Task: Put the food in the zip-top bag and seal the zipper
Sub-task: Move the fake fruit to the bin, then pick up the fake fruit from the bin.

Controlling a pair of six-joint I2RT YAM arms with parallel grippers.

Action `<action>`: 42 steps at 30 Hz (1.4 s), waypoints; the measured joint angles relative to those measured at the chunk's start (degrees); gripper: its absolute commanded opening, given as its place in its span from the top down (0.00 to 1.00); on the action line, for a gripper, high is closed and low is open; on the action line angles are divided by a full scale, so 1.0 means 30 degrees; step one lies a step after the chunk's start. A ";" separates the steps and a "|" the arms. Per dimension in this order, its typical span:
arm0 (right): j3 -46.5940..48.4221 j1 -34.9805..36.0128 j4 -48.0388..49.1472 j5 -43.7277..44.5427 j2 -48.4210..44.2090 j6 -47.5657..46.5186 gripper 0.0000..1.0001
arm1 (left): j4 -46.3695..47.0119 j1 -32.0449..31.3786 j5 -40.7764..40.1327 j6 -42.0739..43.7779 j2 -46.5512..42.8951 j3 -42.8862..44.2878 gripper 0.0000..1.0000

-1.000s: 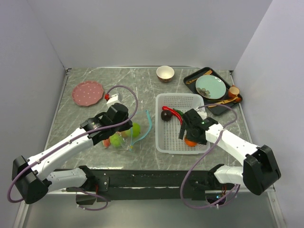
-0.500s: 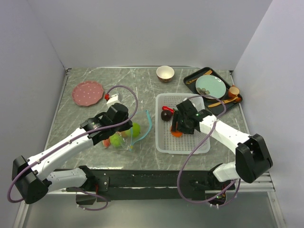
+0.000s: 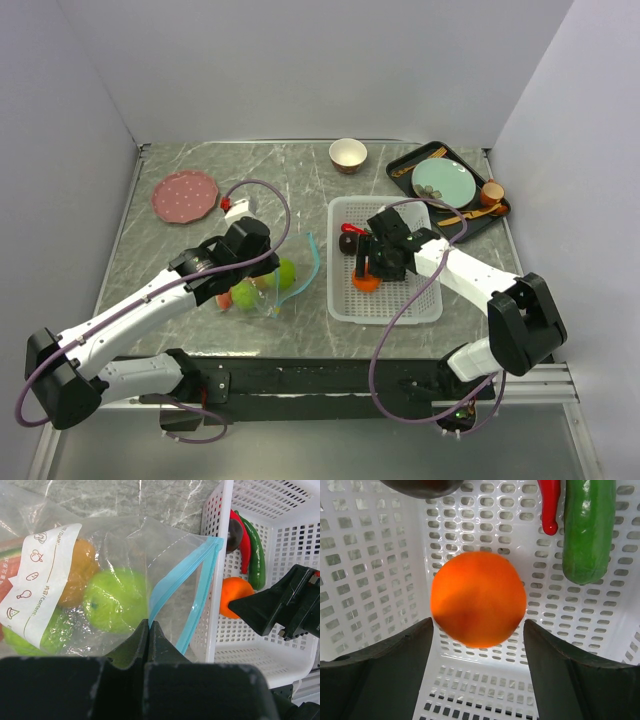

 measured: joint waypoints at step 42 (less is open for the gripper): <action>0.0109 0.0000 0.0845 -0.0364 -0.1639 0.0160 0.44 | -0.0015 0.0000 0.0015 0.0000 0.0029 0.0007 0.99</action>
